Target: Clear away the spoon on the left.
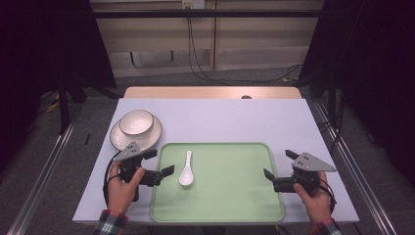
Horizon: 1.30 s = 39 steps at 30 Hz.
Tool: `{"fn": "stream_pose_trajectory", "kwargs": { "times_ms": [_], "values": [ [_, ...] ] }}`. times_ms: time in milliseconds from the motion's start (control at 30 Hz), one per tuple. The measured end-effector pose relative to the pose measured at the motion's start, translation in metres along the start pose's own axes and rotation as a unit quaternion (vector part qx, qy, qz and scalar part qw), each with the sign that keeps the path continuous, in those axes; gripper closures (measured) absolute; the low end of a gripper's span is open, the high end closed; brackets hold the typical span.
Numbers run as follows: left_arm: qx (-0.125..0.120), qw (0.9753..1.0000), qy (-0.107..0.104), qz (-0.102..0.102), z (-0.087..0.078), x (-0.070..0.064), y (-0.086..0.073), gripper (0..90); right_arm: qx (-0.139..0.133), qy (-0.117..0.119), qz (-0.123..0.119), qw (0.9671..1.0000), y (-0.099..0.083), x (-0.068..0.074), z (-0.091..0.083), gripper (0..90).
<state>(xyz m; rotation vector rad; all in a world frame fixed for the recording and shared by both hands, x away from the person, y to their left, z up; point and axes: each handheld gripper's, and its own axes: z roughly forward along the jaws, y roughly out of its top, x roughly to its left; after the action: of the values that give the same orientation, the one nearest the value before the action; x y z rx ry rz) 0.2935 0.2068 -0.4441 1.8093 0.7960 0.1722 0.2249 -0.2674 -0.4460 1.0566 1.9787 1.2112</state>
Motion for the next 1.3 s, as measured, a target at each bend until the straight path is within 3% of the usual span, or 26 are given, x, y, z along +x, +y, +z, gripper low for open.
{"fn": "stream_pose_trajectory", "kwargs": {
  "times_ms": [100, 133, 200, 300, 333, 633, 733, 767, 800, 900, 1300],
  "values": [
    [0.003, 0.9998, 0.003, 0.018, -0.004, 0.0, 0.0, 1.1, 0.001, 0.001, 0.001, 1.0, 0.0, 0.0, 0.0, 1.8],
    [-0.001, 0.9998, -0.006, 0.018, -0.004, 0.001, 0.0, 1.1, 0.001, 0.001, 0.001, 1.0, 0.0, 0.0, 0.0, 1.8],
    [0.0, 0.9998, 0.003, 0.019, -0.006, 0.001, -0.001, 1.1, 0.001, 0.001, 0.001, 1.0, 0.0, 0.0, 0.0, 1.8],
    [-0.001, 0.9996, -0.002, 0.027, -0.009, 0.004, -0.001, 1.1, -0.001, 0.001, 0.0, 1.0, 0.0, 0.0, 0.0, 1.8],
    [0.003, 0.9995, 0.009, 0.03, -0.01, 0.003, -0.001, 1.1, 0.0, 0.0, 0.002, 1.0, 0.0, 0.0, 0.0, 1.8],
    [0.004, 0.9994, 0.01, 0.032, -0.018, 0.008, -0.004, 1.1, 0.001, 0.002, 0.0, 1.0, 0.0, 0.0, 0.001, 1.8],
    [0.005, 0.9991, 0.023, 0.035, -0.022, 0.008, -0.004, 1.2, 0.0, 0.002, 0.001, 1.0, 0.0, 0.0, 0.0, 1.8],
    [0.003, 0.9991, 0.013, 0.041, -0.024, 0.01, -0.004, 1.2, -0.001, 0.0, 0.001, 1.0, 0.0, 0.0, 0.0, 1.7],
    [0.005, 0.9989, 0.022, 0.041, -0.026, 0.009, -0.004, 1.2, -0.003, 0.001, 0.001, 1.0, 0.0, 0.0, 0.0, 1.7],
    [0.002, 0.9991, 0.015, 0.04, -0.03, 0.012, -0.005, 1.2, -0.003, 0.001, 0.002, 1.0, 0.0, 0.0, 0.0, 1.6],
    [0.002, 0.9986, 0.043, 0.03, -0.042, 0.018, -0.009, 1.7, -0.004, 0.004, 0.004, 1.0, 0.0, -0.002, 0.0, 1.5]
  ]
}}
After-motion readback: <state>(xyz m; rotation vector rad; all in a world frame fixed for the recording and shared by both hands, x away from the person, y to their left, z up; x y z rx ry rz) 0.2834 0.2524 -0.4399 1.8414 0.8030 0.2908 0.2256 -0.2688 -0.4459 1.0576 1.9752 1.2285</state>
